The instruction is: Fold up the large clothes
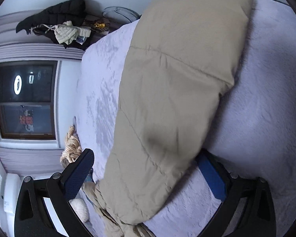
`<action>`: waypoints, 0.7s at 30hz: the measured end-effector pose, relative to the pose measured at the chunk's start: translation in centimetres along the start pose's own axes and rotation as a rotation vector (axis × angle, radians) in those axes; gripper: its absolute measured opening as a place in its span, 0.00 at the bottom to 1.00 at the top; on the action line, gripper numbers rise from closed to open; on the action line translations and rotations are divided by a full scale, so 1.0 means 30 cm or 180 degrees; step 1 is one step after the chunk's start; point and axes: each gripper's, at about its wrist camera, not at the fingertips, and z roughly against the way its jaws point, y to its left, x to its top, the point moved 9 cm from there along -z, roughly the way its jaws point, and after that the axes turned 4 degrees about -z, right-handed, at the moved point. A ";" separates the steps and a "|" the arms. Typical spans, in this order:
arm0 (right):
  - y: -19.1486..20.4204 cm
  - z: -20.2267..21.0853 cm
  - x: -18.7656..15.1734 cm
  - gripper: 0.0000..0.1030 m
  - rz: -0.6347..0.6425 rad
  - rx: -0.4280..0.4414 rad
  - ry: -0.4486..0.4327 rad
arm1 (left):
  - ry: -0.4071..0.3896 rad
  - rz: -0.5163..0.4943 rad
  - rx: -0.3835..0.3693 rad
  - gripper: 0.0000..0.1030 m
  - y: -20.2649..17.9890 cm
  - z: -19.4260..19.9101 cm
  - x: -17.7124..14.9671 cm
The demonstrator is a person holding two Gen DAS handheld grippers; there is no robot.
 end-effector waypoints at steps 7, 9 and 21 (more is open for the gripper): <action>0.039 -0.057 0.050 0.76 -0.0515 0.0403 0.0035 | -0.0135 0.0130 0.0071 1.00 0.086 0.037 0.038; 0.045 -0.086 0.041 0.34 -0.0672 0.0483 0.0127 | -0.0162 0.0185 0.0102 1.00 0.119 0.044 0.041; 0.464 -0.146 -0.168 0.07 0.0636 0.0564 0.0351 | -0.0282 0.0386 0.0299 1.00 0.407 0.071 0.023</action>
